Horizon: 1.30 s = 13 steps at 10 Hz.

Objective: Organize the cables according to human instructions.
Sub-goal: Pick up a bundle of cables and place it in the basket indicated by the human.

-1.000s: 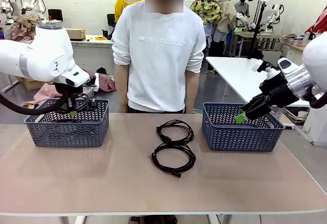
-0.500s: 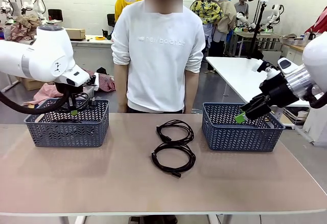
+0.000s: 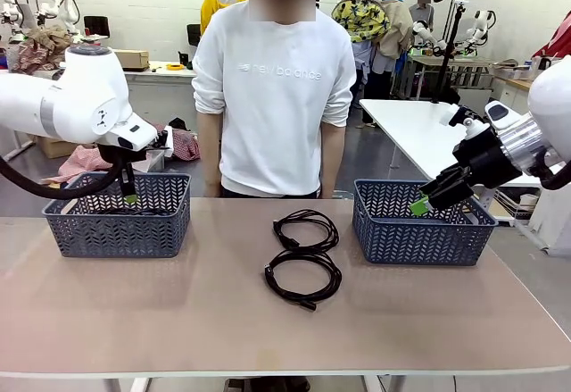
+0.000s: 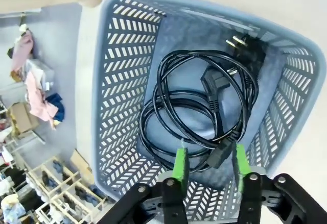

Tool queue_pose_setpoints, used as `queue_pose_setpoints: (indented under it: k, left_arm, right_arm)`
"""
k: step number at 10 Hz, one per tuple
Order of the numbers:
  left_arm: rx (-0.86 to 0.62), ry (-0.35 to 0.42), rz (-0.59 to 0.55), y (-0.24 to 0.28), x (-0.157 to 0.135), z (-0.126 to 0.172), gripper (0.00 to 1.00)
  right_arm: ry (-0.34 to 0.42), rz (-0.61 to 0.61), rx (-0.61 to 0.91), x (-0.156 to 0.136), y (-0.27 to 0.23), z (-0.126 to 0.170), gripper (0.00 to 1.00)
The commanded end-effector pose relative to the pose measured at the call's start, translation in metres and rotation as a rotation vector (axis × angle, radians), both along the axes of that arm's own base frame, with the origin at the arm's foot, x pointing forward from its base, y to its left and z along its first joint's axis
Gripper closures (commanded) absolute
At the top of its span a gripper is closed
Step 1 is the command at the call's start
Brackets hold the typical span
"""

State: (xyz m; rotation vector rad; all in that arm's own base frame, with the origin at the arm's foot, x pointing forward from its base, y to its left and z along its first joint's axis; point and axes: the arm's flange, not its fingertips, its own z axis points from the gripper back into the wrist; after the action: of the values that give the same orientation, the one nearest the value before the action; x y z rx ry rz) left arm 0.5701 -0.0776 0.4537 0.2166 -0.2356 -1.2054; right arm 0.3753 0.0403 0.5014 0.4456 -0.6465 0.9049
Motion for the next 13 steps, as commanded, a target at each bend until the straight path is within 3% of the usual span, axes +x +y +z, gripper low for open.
queue_pose_setpoints:
  k: [1,4,9,10,13]
  left_arm:
    - [-0.024,0.004,0.028,0.0009,0.0013,0.0040,0.28]
    - [-0.054,0.046,0.051,0.0013,0.0010,0.0065,0.00]
    - [-0.143,0.072,0.099,-0.0007,0.0039,-0.0019,0.00]
    - [-0.076,0.056,0.062,-0.0023,-0.0008,0.0000,0.00]
    - [-0.076,0.056,0.062,-0.0023,-0.0008,0.0000,0.00]
  right_arm:
    - [-0.016,0.022,0.028,0.0036,-0.0013,-0.0001,0.00]
    - [-0.016,0.022,0.028,0.0036,-0.0013,-0.0001,0.00]
    - [-0.016,0.022,0.028,0.0036,-0.0013,-0.0001,0.00]
    - [-0.016,0.022,0.028,0.0036,-0.0013,-0.0001,0.00]
    - [-0.016,0.022,0.028,0.0036,-0.0013,-0.0001,0.00]
